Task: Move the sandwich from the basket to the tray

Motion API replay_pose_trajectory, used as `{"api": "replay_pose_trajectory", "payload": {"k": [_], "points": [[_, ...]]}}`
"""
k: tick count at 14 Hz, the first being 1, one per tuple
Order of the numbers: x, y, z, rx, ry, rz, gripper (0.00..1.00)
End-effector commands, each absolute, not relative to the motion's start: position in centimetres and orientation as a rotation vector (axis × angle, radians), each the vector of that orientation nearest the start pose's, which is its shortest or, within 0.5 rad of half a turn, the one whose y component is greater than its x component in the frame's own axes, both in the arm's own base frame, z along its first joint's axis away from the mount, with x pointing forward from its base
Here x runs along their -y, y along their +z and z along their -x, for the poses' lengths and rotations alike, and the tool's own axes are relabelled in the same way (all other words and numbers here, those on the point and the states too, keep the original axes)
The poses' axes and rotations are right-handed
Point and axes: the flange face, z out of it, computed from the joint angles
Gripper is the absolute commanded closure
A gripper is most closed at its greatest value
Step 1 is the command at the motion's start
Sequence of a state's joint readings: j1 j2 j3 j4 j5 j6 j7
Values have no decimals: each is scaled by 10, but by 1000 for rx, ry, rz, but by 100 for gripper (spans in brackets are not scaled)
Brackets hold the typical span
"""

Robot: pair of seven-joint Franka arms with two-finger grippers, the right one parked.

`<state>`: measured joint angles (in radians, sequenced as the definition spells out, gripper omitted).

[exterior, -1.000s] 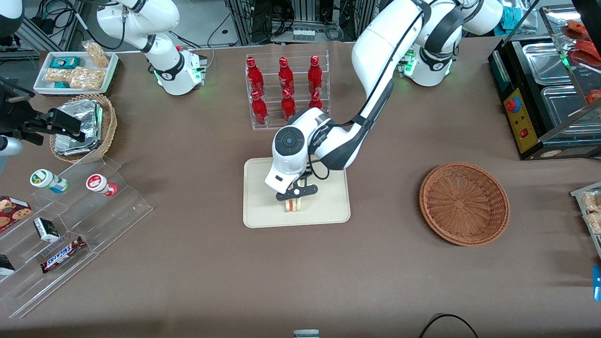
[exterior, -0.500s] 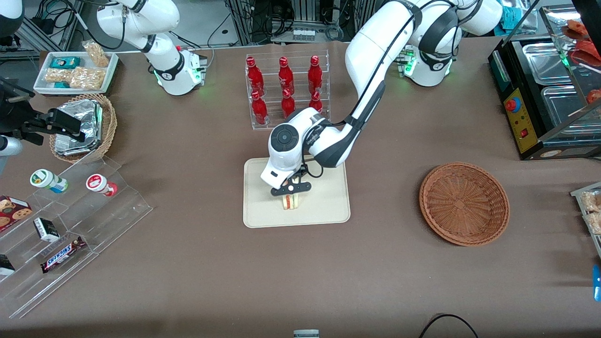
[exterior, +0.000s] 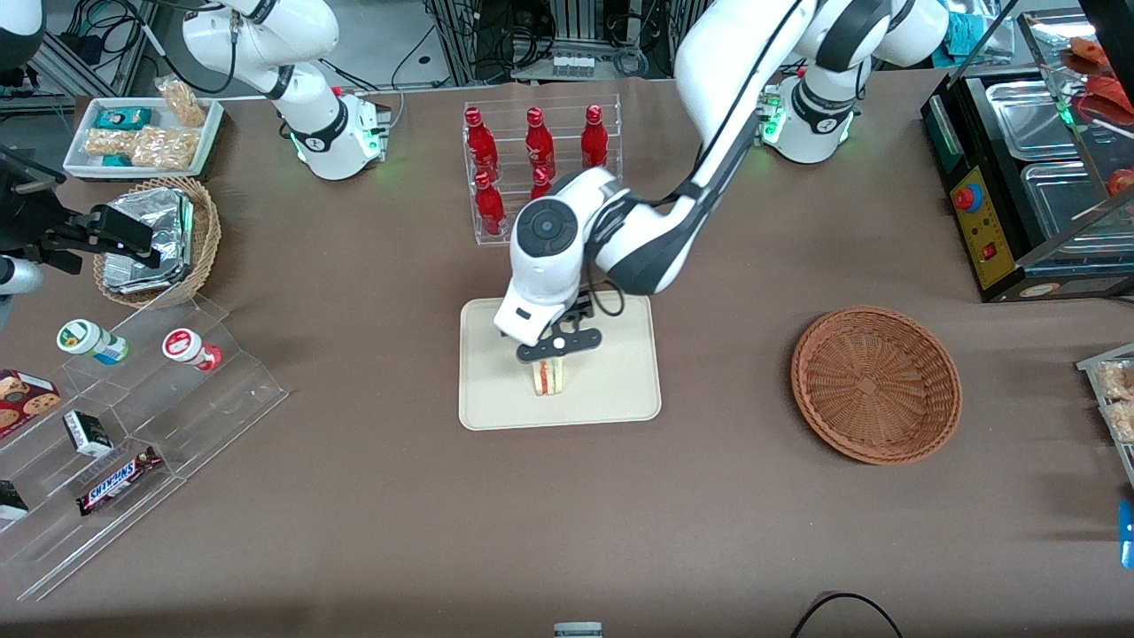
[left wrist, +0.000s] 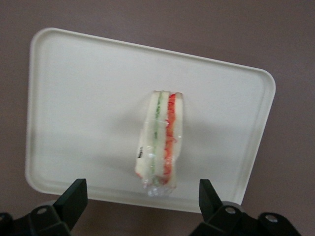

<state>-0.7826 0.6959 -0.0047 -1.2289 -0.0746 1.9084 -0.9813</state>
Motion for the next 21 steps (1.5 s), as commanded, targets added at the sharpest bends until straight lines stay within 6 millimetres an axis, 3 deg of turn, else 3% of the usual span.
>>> {"api": "replay_pose_trajectory", "payload": {"k": [1, 3, 6, 7, 10, 15, 21], "points": [[468, 396, -533, 383, 201, 3052, 0], [420, 398, -542, 402, 253, 3005, 0], [351, 400, -546, 270, 276, 2967, 0], [324, 409, -544, 225, 290, 2973, 0], [242, 447, -545, 85, 323, 3012, 0], [122, 514, -543, -119, 437, 3062, 0], [33, 592, -530, -103, 251, 3128, 0]]}}
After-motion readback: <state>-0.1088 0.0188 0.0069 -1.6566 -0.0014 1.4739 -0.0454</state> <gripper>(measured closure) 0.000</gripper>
